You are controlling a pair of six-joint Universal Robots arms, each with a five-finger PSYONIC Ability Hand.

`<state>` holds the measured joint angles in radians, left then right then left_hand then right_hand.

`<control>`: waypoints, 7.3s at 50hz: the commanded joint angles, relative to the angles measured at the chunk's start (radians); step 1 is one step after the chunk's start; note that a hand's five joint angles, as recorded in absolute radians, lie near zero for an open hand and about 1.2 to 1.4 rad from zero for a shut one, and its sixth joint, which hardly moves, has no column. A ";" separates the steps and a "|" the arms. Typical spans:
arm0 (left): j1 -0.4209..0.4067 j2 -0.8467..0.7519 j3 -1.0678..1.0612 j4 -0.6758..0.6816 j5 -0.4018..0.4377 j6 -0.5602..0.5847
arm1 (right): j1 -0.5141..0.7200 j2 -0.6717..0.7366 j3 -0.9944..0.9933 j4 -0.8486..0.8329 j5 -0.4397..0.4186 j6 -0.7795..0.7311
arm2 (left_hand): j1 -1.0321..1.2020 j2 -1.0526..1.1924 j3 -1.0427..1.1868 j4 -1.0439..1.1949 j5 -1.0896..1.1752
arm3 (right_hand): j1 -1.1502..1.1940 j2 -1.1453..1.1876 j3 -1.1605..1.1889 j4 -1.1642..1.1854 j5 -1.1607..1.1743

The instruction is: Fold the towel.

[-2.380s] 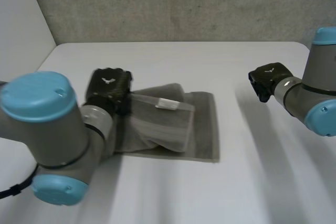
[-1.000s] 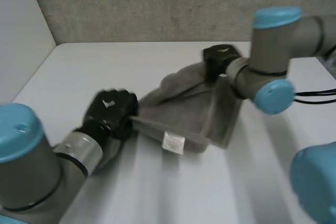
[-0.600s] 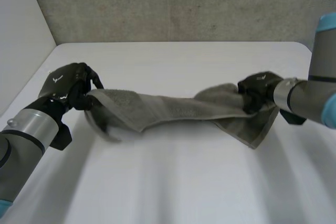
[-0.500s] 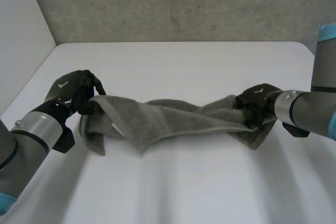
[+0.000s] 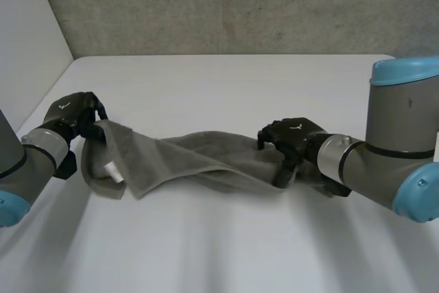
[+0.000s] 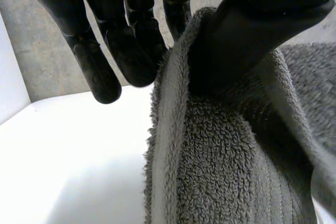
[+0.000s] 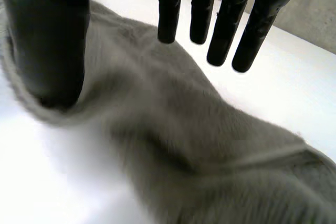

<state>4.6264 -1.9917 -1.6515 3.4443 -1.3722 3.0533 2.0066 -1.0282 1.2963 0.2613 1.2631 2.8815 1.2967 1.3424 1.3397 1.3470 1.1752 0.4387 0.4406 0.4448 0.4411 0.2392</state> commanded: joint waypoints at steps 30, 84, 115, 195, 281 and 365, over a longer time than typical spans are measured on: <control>-0.110 0.499 -0.306 -0.140 0.007 0.264 | -0.150 -0.204 0.081 0.023 0.021 -0.340 | -1.063 -1.108 -1.106 -1.113 -1.116 | -0.166 -0.168 -0.172 -0.168 -0.141; -0.170 0.258 -0.383 -0.192 0.021 0.604 | -0.183 0.014 -0.028 -0.011 0.048 -0.334 | -0.863 -0.909 -0.906 -0.913 -0.916 | -0.139 -0.141 -0.145 -0.142 -0.114; -0.172 -0.148 0.076 -0.154 -0.034 0.599 | -0.184 0.053 -0.008 -0.053 0.048 -0.344 | -0.860 -0.906 -0.903 -0.910 -0.913 | -0.139 -0.141 -0.145 -0.142 -0.114; -0.098 -0.179 0.122 -0.074 -0.036 0.769 | -0.270 0.169 -0.332 0.154 -0.020 -0.107 | 0.100 0.054 0.057 0.049 0.047 | 0.958 0.956 0.951 0.955 0.983; -0.103 -0.036 0.712 -0.133 -0.145 0.090 | -0.181 0.195 -1.192 0.240 -0.043 -0.013 | 0.100 0.054 0.057 0.049 0.047 | 0.958 0.956 0.951 0.955 0.983; -0.129 -0.162 0.085 0.029 0.053 0.564 | -0.216 -0.016 0.034 0.012 -0.169 -0.350 | -0.740 -0.785 -0.783 -0.790 -0.793 | 0.958 0.956 0.951 0.955 0.983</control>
<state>4.4966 -2.1114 -1.6092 3.4746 -1.2900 3.6094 1.8053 -1.0447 1.3261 0.2738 1.0948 2.5311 0.5367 0.5344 0.5336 0.5336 0.3607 1.3287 1.3261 1.3448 1.3412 1.1651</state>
